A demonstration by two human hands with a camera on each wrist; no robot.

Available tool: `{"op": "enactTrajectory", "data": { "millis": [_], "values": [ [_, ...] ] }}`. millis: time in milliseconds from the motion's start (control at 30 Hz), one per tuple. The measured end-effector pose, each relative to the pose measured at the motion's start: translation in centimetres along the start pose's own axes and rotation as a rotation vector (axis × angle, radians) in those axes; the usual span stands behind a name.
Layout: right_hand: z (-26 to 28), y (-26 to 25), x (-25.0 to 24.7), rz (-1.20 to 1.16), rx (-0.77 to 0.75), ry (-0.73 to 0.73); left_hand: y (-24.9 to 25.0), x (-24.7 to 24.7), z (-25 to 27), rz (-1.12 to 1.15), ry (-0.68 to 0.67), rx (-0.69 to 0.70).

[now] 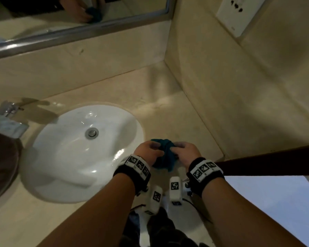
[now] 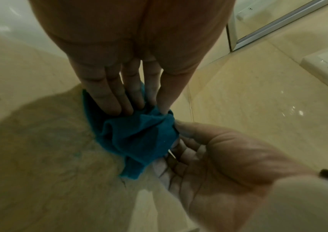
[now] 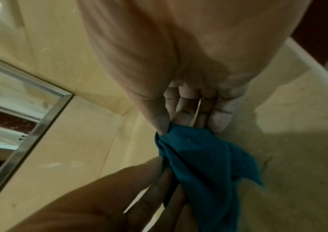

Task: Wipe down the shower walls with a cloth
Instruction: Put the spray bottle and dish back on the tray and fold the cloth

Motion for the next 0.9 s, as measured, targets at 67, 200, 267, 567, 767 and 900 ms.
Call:
{"op": "enactTrajectory", "data": {
  "millis": [67, 200, 267, 567, 767, 900],
  "values": [
    [-0.2, -0.6, 0.2, 0.005, -0.034, -0.027, 0.1, 0.4, -0.3, -0.034, 0.009, -0.001],
    [0.1, -2.8, 0.9, -0.021, -0.098, -0.111, 0.4, 0.1, 0.0, -0.036, 0.083, 0.034],
    [0.7, -4.4, 1.4, -0.057, -0.129, -0.151, 0.7, -0.7, 0.7, 0.072, 0.149, 0.023],
    [7.2, -11.2, 6.8, -0.240, -0.165, -0.429, 1.4, -11.0, 9.2, 0.780, 0.391, 0.091],
    [13.7, -12.2, 13.4, -0.152, -0.258, -0.585, -1.5, -18.0, 15.4, 0.874, 0.615, 0.182],
    [17.9, -12.0, 17.9, -0.102, -0.285, -0.646, -5.0, -21.7, 18.8, 0.935, 0.702, 0.204]
  ]
}}
Point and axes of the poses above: each hand's wrist, its own z-axis away from the middle knuckle, its own x-axis out of the palm, y = z × x, the point moved 1 cm from there along -z, towards the middle knuckle, and after that the axes turned 3 degrees about y, right-handed, at the moved point
